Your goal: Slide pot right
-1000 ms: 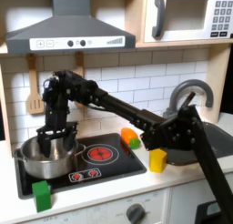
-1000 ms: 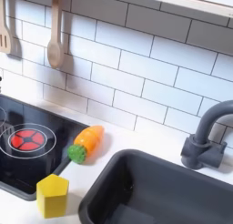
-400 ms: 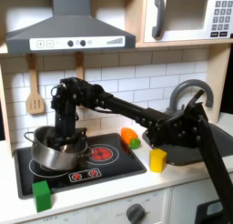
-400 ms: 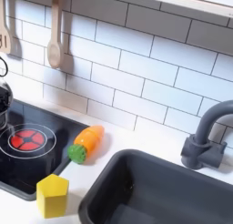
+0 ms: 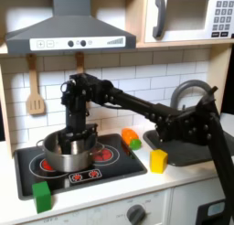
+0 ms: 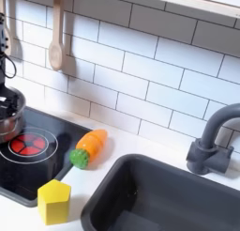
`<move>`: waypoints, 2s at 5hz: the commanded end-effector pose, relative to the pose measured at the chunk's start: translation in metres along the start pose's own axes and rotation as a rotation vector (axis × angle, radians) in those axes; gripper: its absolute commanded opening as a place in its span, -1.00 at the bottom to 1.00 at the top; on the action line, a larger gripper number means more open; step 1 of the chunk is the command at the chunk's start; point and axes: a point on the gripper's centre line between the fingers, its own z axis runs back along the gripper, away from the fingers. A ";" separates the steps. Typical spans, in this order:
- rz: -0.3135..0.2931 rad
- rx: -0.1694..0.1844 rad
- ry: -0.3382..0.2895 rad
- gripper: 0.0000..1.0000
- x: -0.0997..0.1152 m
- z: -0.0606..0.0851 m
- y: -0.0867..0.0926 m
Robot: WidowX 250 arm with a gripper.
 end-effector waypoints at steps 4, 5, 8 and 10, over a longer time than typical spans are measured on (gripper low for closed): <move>-0.101 -0.022 0.001 1.00 -0.039 0.006 -0.048; -0.146 -0.022 0.006 1.00 -0.053 0.007 -0.064; -0.175 -0.014 -0.080 1.00 -0.069 0.033 -0.071; -0.205 -0.030 -0.173 1.00 -0.079 0.074 -0.073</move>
